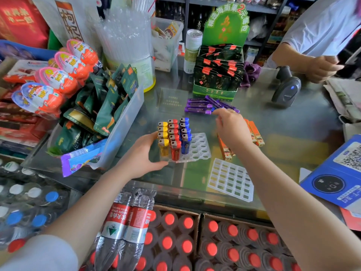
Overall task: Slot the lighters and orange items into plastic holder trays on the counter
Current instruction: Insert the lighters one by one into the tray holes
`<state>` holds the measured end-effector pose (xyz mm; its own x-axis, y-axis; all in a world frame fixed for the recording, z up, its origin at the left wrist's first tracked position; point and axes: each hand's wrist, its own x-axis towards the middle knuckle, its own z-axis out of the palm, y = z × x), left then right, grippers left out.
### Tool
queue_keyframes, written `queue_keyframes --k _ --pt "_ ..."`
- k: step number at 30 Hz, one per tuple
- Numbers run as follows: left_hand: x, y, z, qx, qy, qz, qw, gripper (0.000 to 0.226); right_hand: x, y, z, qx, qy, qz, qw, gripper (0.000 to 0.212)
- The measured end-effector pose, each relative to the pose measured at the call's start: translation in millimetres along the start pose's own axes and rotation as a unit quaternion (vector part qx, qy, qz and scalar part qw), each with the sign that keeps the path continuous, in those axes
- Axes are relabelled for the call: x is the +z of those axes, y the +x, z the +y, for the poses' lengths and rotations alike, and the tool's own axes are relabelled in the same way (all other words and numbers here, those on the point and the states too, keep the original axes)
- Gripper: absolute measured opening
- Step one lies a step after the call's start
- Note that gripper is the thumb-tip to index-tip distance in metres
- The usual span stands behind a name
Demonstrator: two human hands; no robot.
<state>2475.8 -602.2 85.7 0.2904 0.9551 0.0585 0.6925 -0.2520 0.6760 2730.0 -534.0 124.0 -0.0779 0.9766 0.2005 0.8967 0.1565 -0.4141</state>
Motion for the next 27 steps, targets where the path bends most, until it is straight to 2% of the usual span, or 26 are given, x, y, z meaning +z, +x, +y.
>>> queue_keyframes --k 3,8,13,16,22,27 --pt "0.2 3.1 -1.0 -0.002 -0.006 -0.001 1.000 0.063 6.1 21.1 8.9 0.057 -0.073 -0.008 0.996 0.035" --pt "2.4 2.5 -3.6 -0.004 -0.020 -0.010 1.000 0.067 20.5 35.0 9.7 0.084 -0.135 -0.018 0.987 0.020" --pt "3.1 2.5 -6.8 -0.014 -0.017 -0.005 1.000 0.072 22.7 42.9 9.4 0.082 -0.170 -0.019 0.982 0.021" --pt "3.7 2.6 -7.0 -0.014 -0.016 0.002 1.000 0.073 25.2 42.7 7.3 0.030 -0.192 -0.050 0.980 0.023" --pt "1.3 2.8 -6.6 -0.017 -0.010 -0.005 1.000 0.075 27.3 31.8 -1.2 -0.049 -0.134 -0.092 0.985 0.020" --pt "-4.9 1.7 -2.7 0.016 0.034 0.010 0.999 0.075 29.8 23.7 -18.2 -0.047 -0.035 -0.155 0.986 0.019"
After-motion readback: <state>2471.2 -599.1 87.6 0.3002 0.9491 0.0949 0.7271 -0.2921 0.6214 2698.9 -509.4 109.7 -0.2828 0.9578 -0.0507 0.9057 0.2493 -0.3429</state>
